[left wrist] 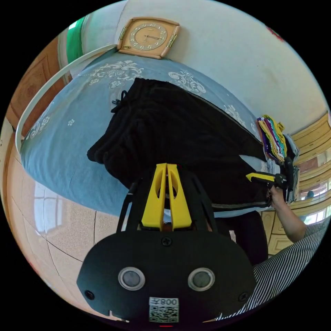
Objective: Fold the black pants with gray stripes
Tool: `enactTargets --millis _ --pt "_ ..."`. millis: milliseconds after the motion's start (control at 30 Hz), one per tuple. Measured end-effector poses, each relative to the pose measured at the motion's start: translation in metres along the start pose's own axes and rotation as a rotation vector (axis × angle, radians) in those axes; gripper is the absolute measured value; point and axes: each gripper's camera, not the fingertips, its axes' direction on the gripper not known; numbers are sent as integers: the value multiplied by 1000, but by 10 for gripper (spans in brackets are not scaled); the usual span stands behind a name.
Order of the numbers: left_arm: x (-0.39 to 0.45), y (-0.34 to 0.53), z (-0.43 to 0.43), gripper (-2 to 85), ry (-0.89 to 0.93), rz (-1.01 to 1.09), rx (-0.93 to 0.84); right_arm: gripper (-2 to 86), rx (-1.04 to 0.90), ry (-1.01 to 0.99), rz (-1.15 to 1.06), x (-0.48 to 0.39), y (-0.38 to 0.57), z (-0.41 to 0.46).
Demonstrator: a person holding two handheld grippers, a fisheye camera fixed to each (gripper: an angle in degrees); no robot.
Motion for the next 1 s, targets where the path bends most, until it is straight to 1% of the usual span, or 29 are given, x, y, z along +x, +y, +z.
enactTargets --millis 67,233,433,667,800,1000 --pt "9 -11 -6 11 9 30 23 1 9 31 -5 2 0 -2" --pt "22 -38 -1 41 44 69 22 1 18 -17 65 25 2 3" --pt "45 -83 15 56 -33 148 -5 3 80 -45 90 49 -7 1" --pt "66 -159 32 66 -167 221 -49 21 149 -45 31 70 -50 -2" --pt "73 -195 45 74 -194 215 -79 44 149 -28 -17 76 -84 2" --pt "94 -241 76 86 -297 292 -183 65 151 61 -108 71 -139 12"
